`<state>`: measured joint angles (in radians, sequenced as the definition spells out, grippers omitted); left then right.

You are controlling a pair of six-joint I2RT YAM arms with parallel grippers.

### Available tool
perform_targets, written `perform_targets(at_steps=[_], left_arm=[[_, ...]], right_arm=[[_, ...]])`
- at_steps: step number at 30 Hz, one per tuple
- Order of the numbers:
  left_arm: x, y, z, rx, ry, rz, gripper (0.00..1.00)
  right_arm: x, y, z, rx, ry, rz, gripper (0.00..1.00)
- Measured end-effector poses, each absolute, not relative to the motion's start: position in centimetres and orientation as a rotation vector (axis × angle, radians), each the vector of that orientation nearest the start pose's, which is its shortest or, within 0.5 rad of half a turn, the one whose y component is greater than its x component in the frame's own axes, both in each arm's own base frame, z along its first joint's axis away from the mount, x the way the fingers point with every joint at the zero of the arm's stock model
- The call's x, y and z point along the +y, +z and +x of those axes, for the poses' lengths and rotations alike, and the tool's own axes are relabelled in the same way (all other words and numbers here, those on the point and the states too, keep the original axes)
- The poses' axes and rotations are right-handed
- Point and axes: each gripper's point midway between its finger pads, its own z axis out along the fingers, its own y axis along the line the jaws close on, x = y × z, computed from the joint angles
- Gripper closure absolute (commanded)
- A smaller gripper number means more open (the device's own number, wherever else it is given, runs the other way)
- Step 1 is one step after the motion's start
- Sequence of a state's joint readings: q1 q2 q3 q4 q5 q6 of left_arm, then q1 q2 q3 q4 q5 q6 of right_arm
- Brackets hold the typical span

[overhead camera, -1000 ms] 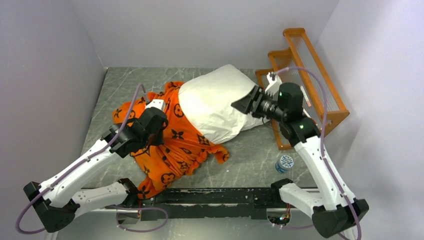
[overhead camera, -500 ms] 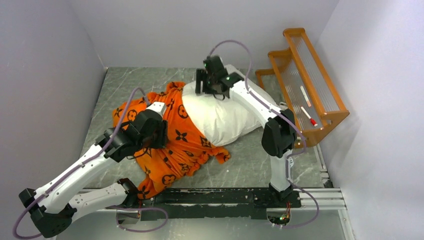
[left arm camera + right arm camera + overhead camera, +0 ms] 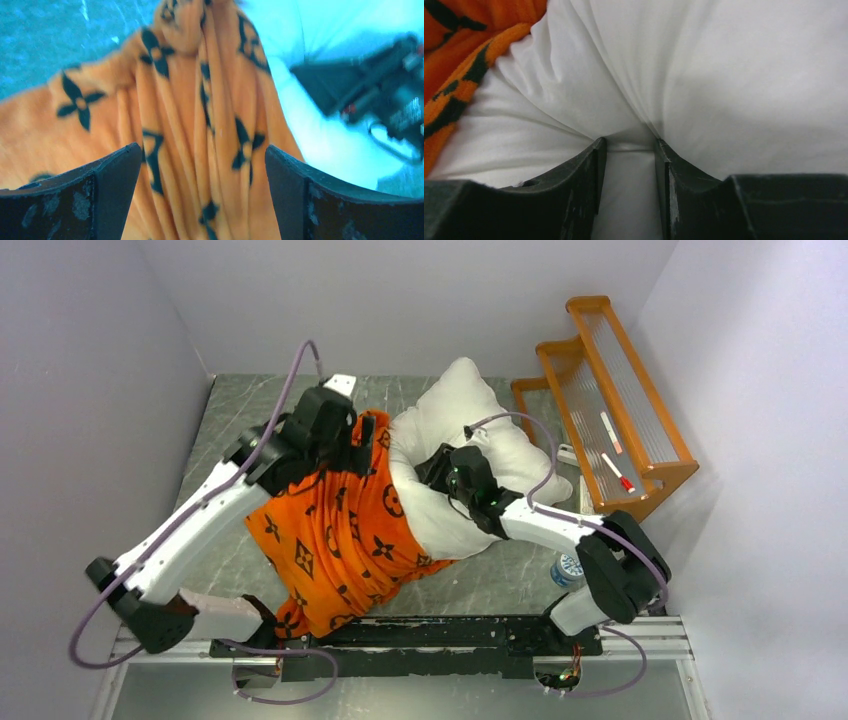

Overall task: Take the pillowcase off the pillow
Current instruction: Remove the pillow from the pillowcase.

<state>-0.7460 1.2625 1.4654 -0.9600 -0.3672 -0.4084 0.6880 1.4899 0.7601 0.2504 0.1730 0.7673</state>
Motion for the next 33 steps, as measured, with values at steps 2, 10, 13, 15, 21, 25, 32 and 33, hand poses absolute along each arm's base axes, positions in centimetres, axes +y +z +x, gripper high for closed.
perform_targets(at_steps=[2,10,13,15,21,25,32,33], left_arm=[[-18.4,28.2,29.5,2.249,-0.162,0.19,0.03],[-14.8,23.3,38.5,2.33,-0.135,0.153,0.04],[-13.4,20.8,40.2,2.358,-0.245,0.138,0.05],[-13.0,20.2,40.6,2.362,-0.333,0.155,0.14],[-15.3,20.3,39.6,2.351,-0.528,0.312,0.71],[-14.7,19.4,37.8,2.386,-0.602,0.335,0.95],[-11.4,20.8,35.1,2.379,-0.544,0.191,0.95],[-10.8,21.3,34.9,2.37,-0.505,0.161,0.95]], right_arm=[[27.9,11.0,33.5,2.09,0.762,0.23,0.57],[29.0,10.7,33.6,2.044,0.833,0.293,0.57],[28.8,11.2,33.4,2.035,0.834,0.303,0.56],[28.7,11.4,33.2,2.036,0.831,0.304,0.56],[27.9,12.2,32.4,2.05,0.807,0.311,0.55],[27.2,12.7,32.0,2.067,0.804,0.313,0.55],[25.5,14.0,32.6,2.111,0.803,0.325,0.56],[25.1,14.1,32.7,2.117,0.802,0.331,0.56]])
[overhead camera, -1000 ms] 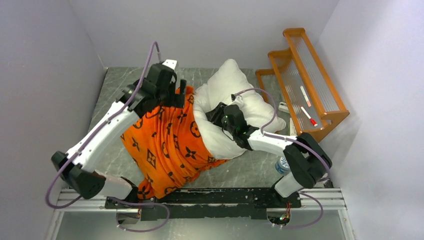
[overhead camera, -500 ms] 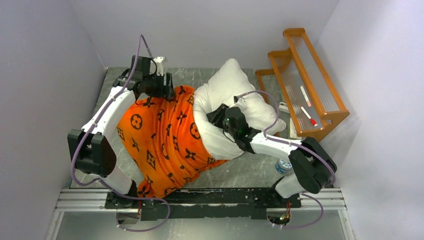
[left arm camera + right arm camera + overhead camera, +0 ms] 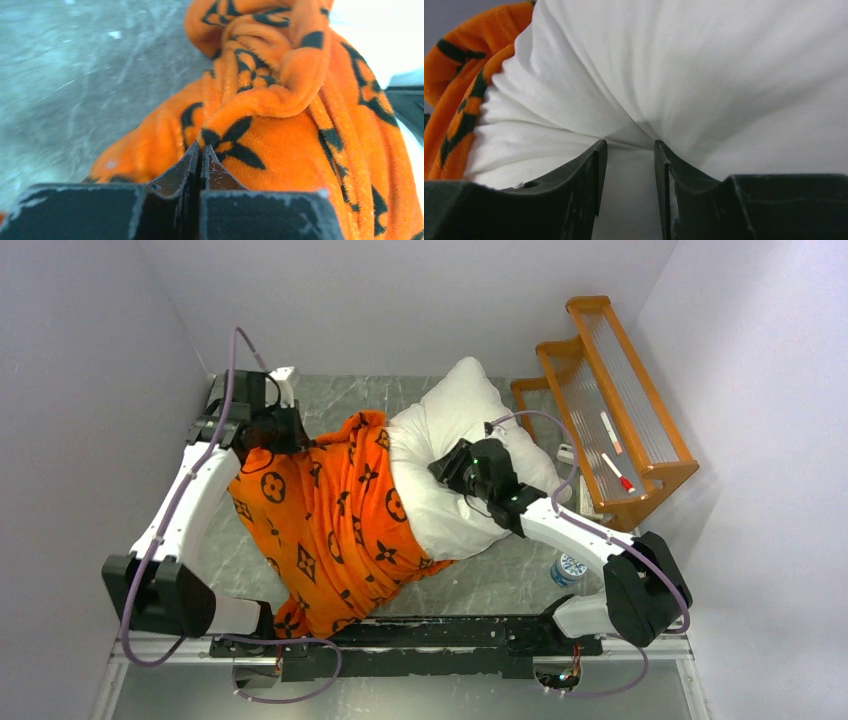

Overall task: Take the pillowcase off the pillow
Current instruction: Remove the pillow from the pillowcase.

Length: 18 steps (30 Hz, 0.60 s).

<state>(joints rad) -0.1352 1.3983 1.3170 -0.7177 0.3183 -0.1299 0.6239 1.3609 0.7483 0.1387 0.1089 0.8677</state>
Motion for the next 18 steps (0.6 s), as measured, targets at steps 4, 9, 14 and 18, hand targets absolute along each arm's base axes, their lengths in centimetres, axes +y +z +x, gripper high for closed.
perform_targets(at_steps=[4,9,14,18], left_arm=[[-7.3,23.5,34.0,2.323,-0.34,-0.012,0.96],[-3.1,23.8,31.3,2.295,-0.174,-0.216,0.95],[0.6,23.0,27.6,2.275,-0.024,-0.387,0.92],[-0.7,23.3,27.1,2.257,-0.117,-0.348,0.06]], right_arm=[[23.4,14.6,33.6,2.137,0.799,0.367,0.56],[22.4,15.1,34.2,2.168,0.787,0.378,0.56],[22.1,15.1,34.6,2.188,0.772,0.371,0.56],[22.2,15.1,34.4,2.199,0.771,0.346,0.56]])
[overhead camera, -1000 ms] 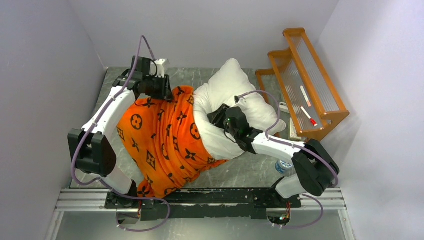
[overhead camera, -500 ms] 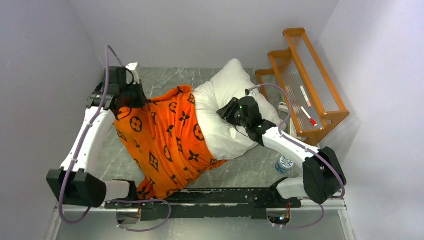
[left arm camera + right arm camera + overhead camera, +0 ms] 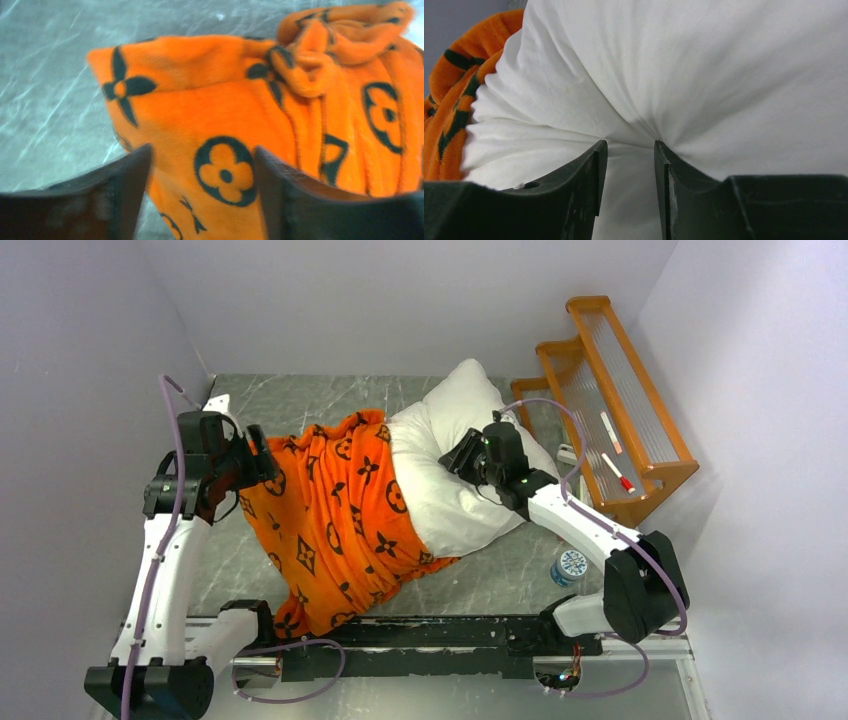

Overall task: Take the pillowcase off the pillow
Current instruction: Remove the pillow from the pillowcase.

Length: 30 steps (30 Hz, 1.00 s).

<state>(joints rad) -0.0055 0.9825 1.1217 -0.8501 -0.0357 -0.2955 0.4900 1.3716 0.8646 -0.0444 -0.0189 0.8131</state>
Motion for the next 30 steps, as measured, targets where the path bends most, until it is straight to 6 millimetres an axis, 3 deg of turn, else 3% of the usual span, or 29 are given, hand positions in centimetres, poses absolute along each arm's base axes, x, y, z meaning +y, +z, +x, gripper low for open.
perform_targets(at_steps=[4,9,12,16,18,19,22,23,26,30], left_arm=[[-2.8,25.6,28.7,2.182,-0.259,-0.267,0.03],[-6.5,28.7,33.2,2.115,-0.475,-0.065,0.03],[-8.5,28.1,35.3,2.117,-0.592,0.06,0.03],[-9.9,24.0,36.4,2.219,-0.692,0.176,0.05],[-9.9,21.8,36.4,2.276,-0.7,0.195,0.26],[-9.9,20.4,36.0,2.311,-0.706,0.215,0.43],[-10.1,19.2,35.0,2.341,-0.728,0.246,0.89],[-10.1,19.2,34.7,2.34,-0.732,0.25,0.95],[-9.4,19.4,34.0,2.338,-0.675,0.188,0.95],[-5.5,20.9,33.0,2.31,-0.47,-0.085,0.95]], right_arm=[[22.2,15.1,34.3,2.206,0.78,0.324,0.56],[22.3,15.0,34.0,2.21,0.793,0.302,0.55],[22.3,15.0,34.0,2.21,0.794,0.291,0.55],[22.4,15.0,33.9,2.212,0.798,0.278,0.55],[22.4,15.0,33.9,2.213,0.798,0.268,0.55],[22.4,15.1,33.9,2.213,0.798,0.264,0.55],[22.5,15.1,33.9,2.216,0.797,0.254,0.54],[22.5,15.1,33.9,2.219,0.796,0.252,0.54],[22.5,15.1,34.0,2.227,0.79,0.251,0.54],[22.5,15.2,34.1,2.24,0.784,0.262,0.55]])
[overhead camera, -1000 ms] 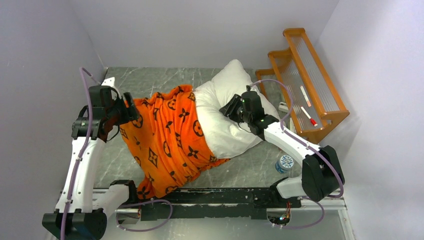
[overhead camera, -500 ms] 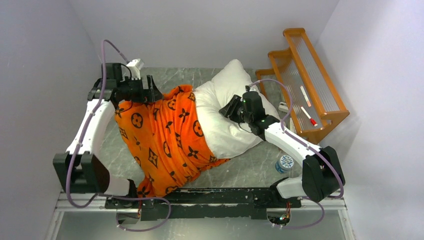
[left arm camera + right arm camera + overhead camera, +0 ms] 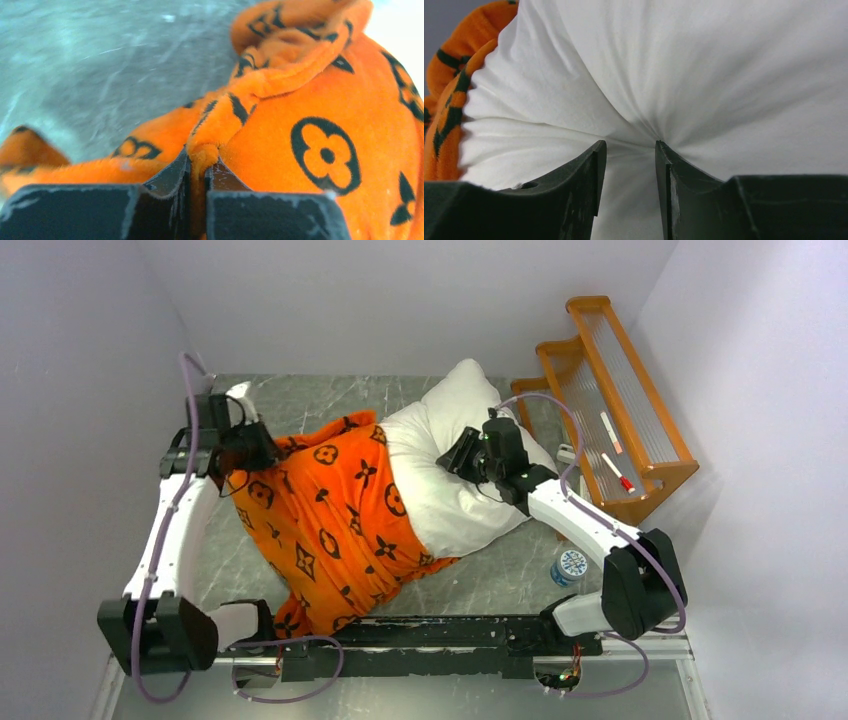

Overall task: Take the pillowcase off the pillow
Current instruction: Remove the pillow from the pillowcase.

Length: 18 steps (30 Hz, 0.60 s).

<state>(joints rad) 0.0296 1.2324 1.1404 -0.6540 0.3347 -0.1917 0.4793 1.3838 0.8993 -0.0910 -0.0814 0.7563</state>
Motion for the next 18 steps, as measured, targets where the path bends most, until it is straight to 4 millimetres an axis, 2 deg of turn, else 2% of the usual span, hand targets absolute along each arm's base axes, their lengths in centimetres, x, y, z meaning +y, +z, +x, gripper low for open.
perform_targets(at_steps=[2,5,8,12,13,18], left_arm=[[-2.8,21.3,32.1,2.285,-0.382,-0.251,0.95],[0.6,20.5,30.2,2.276,-0.287,-0.482,0.95],[1.9,20.0,28.8,2.264,-0.239,-0.616,0.95],[2.6,20.3,27.8,2.205,-0.209,-0.714,0.95],[2.6,20.5,27.6,2.195,-0.211,-0.719,0.9],[2.4,21.0,28.2,2.181,-0.253,-0.667,0.3]], right_arm=[[22.5,15.3,34.2,2.246,0.782,0.273,0.55],[22.6,15.5,34.4,2.251,0.783,0.294,0.55],[22.7,15.6,34.7,2.255,0.783,0.305,0.55],[22.6,15.9,34.7,2.26,0.781,0.308,0.55],[22.6,16.0,34.6,2.263,0.78,0.304,0.55],[22.2,16.4,34.3,2.269,0.764,0.259,0.55]])
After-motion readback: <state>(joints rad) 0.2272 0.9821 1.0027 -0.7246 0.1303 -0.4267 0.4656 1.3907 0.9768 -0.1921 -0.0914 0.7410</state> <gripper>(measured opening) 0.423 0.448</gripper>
